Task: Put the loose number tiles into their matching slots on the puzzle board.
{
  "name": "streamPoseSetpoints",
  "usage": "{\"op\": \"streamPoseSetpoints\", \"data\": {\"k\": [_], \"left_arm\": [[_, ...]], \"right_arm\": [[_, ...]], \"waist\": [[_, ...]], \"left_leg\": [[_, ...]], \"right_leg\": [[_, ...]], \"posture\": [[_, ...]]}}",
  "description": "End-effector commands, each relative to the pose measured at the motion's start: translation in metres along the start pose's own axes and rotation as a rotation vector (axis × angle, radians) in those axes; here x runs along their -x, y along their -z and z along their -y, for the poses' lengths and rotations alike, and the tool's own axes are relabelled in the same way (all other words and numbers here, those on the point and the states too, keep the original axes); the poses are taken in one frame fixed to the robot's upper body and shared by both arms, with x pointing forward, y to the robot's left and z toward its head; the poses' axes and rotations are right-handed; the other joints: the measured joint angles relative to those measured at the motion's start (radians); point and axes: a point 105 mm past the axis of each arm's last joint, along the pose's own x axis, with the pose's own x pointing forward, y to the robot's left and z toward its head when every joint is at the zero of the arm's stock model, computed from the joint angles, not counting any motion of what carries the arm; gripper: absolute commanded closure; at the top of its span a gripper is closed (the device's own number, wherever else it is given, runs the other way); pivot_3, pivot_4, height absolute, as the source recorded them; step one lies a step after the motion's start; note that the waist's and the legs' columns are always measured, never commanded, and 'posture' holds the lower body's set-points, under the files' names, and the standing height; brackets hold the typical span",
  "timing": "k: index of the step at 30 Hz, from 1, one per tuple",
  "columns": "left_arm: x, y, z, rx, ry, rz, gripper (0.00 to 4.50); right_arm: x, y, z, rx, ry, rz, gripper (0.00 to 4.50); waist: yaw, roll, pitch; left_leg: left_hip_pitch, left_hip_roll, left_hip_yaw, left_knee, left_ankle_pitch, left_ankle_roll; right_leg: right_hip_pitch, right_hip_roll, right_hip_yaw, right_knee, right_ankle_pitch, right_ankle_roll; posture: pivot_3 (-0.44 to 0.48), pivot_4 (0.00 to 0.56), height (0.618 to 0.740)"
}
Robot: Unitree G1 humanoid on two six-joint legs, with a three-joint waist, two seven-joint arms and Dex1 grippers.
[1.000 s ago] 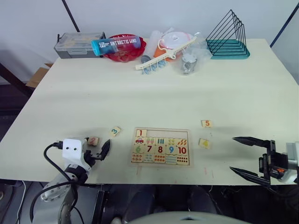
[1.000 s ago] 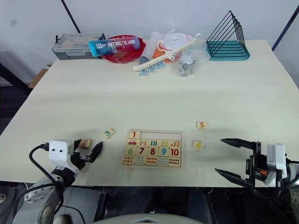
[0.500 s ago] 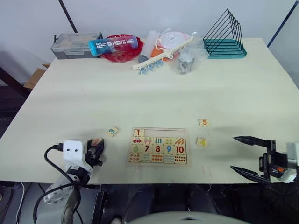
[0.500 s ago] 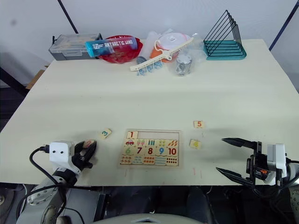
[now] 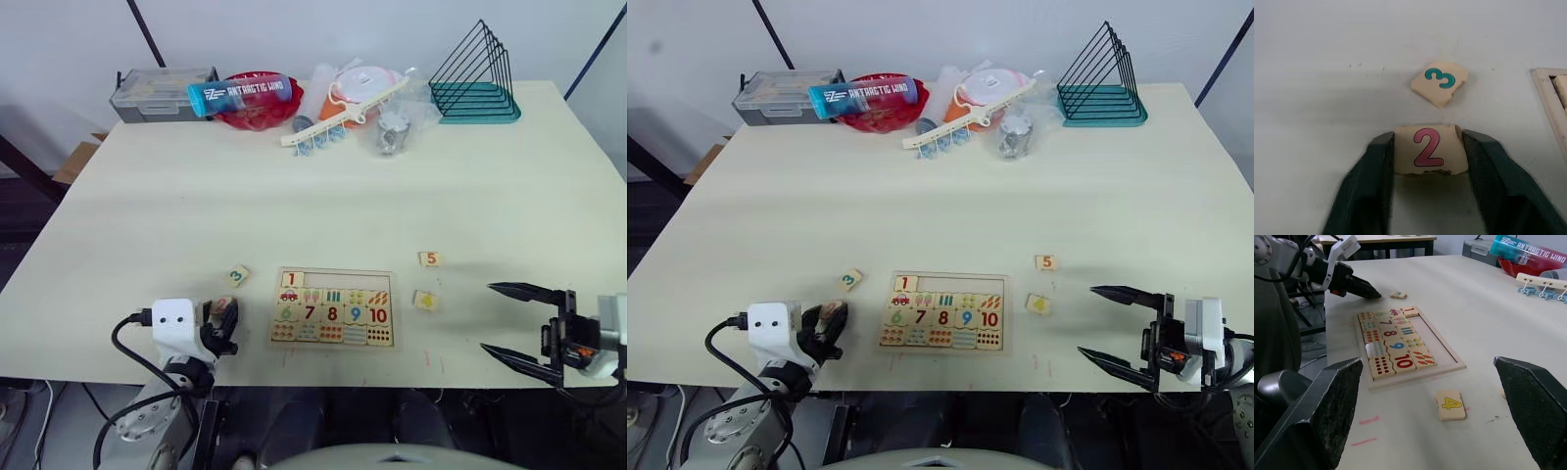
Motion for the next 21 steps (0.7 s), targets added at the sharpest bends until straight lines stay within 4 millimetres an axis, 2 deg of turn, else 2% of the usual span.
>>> {"op": "streamPoseSetpoints", "data": {"k": [1, 2, 9, 13, 17, 21], "left_arm": [[0.006, -0.014, 0.004, 0.002, 0.021, 0.057, 0.32], [0.006, -0.015, 0.004, 0.005, 0.029, 0.063, 0.05], [0.016, -0.028, 0.002, -0.072, 0.123, 0.124, 0.05], [0.014, -0.038, -0.013, -0.164, 0.225, 0.154, 0.05], [0.002, -0.051, -0.037, -0.246, 0.344, 0.162, 0.05], [-0.010, -0.061, -0.049, -0.337, 0.474, 0.150, 0.05]], "right_arm": [[-0.003, -0.007, -0.001, 0.032, -0.018, 0.013, 0.00], [-0.004, -0.007, -0.001, 0.033, -0.018, 0.013, 0.00], [-0.006, -0.008, -0.001, 0.035, -0.013, 0.016, 0.00], [-0.009, -0.008, -0.002, 0.032, -0.009, 0.024, 0.00], [-0.016, -0.019, 0.007, -0.003, 0.066, 0.089, 0.00], [-0.019, -0.025, 0.009, -0.025, 0.080, 0.108, 0.00]], "waist": [[0.000, 0.000, 0.000], [0.000, 0.000, 0.000], [0.000, 0.000, 0.000], [0.005, 0.000, 0.001], [0.012, 0.002, 0.001], [0.012, 0.003, 0.002]], "left_leg": [[0.000, 0.000, 0.000, 0.000, 0.000, 0.000], [0.000, 0.000, 0.000, 0.000, 0.000, 0.000], [0.000, 0.000, 0.000, 0.000, 0.000, 0.000], [0.000, 0.000, 0.000, 0.000, 0.000, 0.000], [0.000, 0.001, -0.003, 0.000, 0.001, -0.003], [0.000, 0.001, -0.003, -0.001, 0.002, -0.002]], "right_leg": [[0.000, 0.000, 0.000, 0.000, 0.000, 0.000], [0.000, 0.000, 0.000, 0.000, 0.000, 0.000], [0.000, 0.000, 0.000, 0.000, 0.000, 0.000], [0.000, 0.000, -0.001, 0.000, -0.002, -0.003], [0.000, 0.002, -0.002, 0.001, -0.002, -0.003], [0.000, 0.003, -0.002, 0.000, -0.001, -0.003]], "posture": [[0.000, 0.150, 0.740], [0.000, 0.150, 0.740], [0.000, 0.150, 0.740], [0.000, 0.150, 0.740], [0.000, 0.150, 0.740], [0.000, 0.150, 0.740]]}}
